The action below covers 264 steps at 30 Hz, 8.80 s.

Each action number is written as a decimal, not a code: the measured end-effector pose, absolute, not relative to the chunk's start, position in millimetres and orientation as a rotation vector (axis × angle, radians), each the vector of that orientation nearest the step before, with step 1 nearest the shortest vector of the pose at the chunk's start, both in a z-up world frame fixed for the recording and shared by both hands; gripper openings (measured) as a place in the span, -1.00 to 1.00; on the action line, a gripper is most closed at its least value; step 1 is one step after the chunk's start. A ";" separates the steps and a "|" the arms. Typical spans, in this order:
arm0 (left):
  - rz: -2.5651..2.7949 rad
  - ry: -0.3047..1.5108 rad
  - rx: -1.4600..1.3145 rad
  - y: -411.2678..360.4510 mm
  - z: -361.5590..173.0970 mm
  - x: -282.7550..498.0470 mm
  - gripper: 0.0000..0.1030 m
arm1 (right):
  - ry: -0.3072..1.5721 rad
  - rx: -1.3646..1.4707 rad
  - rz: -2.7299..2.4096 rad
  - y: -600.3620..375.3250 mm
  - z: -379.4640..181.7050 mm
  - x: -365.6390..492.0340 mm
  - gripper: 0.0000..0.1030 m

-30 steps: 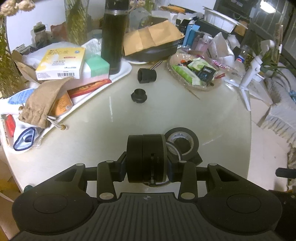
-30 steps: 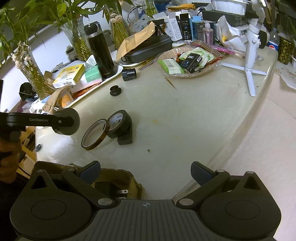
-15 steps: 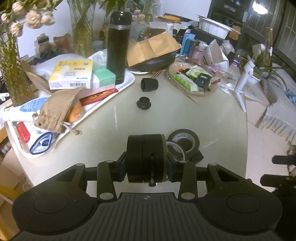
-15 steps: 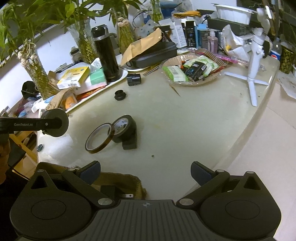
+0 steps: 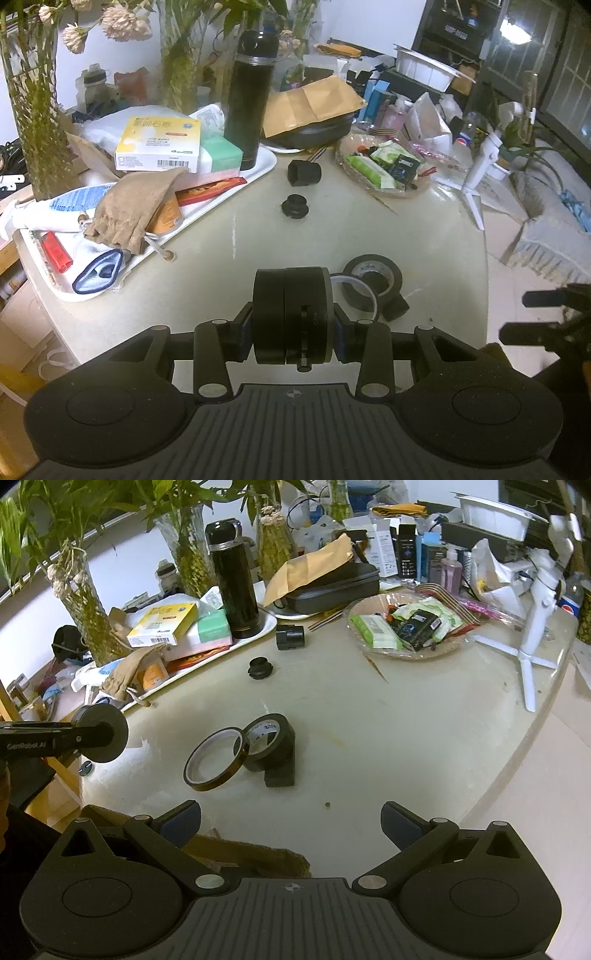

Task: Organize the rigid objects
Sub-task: 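Hold the black roll up with left tool while right tool approaches the amber tape ring, then close the right tool on the amber tape ring and lift it, then carry the black roll over the box and open the left tool while right tool carries the ring, then lower the amber tape ring into the box and open the right tool, then move the open right tool toward the black electrical tape roll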

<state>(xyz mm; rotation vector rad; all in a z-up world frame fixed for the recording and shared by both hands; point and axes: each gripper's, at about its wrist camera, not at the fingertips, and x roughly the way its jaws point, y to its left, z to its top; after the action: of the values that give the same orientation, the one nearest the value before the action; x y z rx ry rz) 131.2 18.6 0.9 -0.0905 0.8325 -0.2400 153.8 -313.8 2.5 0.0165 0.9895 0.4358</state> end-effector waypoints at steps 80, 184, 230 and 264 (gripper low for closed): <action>-0.157 0.806 -0.162 41.3 -9.9 129.2 -0.23 | 0.977 -0.375 0.659 -174.8 -35.4 216.4 0.78; -0.214 0.860 -0.135 21.0 8.4 41.2 -0.04 | 0.981 -0.039 0.817 -259.0 17.5 84.1 1.00; -0.245 0.882 -0.050 -2.4 -8.2 71.9 -0.04 | 0.936 -0.149 0.476 -286.4 -8.8 134.1 1.00; -0.239 0.789 0.000 -6.3 -7.5 104.9 -0.04 | 0.862 -0.371 0.637 -244.4 -20.1 198.4 1.00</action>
<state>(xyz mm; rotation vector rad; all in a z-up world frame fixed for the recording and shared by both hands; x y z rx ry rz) 104.9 -6.3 -7.5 -0.0003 0.7889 -0.2391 198.4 -244.4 -20.1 -0.3708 0.8623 0.6370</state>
